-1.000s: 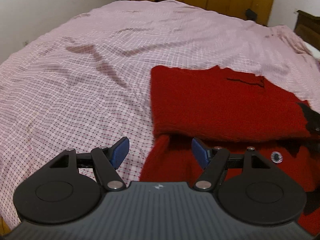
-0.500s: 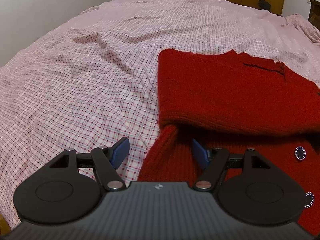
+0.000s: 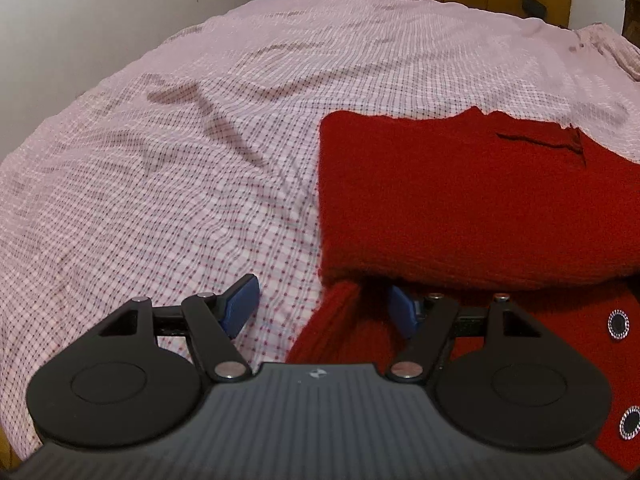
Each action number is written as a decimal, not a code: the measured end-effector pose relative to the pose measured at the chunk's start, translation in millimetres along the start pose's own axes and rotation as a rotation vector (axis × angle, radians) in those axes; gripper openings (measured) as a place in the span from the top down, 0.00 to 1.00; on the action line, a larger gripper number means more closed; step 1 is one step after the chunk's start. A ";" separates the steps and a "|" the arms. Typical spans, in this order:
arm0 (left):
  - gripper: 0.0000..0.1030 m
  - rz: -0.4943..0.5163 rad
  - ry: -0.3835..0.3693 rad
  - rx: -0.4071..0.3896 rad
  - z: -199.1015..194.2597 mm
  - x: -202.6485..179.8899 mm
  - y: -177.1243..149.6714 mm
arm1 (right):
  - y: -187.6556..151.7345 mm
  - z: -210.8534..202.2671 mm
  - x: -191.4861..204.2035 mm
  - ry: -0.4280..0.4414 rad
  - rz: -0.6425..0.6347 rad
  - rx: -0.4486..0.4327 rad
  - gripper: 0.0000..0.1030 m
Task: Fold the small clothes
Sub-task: 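Lay the held cuff across the cardigan body and open the right tool, then move both open tools over the cardigan toward its hem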
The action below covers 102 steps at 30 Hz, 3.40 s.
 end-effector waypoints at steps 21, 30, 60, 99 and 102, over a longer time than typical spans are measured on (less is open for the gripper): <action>0.21 0.042 0.015 0.029 25.5 -0.3 2.4 | -28.6 37.9 -46.2 -0.112 0.097 0.053 0.80; 0.21 0.073 0.022 0.044 -12.0 -3.6 -11.2 | -23.9 15.1 -38.1 -0.036 0.121 0.030 0.45; 0.21 0.150 -0.093 -0.037 -150.9 -26.4 -95.8 | -132.0 -160.0 64.3 -0.057 -0.521 0.094 0.34; 0.21 0.258 -0.201 0.077 -149.1 -50.3 -173.1 | -274.8 -176.2 98.8 -0.044 -1.187 0.115 0.21; 0.21 0.256 -0.201 0.071 -150.5 -50.1 -171.6 | -268.4 -178.2 97.2 -0.098 -1.162 0.034 0.24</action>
Point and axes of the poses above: each gripper's, at about its wrist camera, not at the fingertips, and z roughly the way its jaws point, x to its left, y to its top, the point moved 9 cm from there along z, roughly the way its jaws point, and after that the axes turned 9 degrees about -y, right-handed, at the moved point
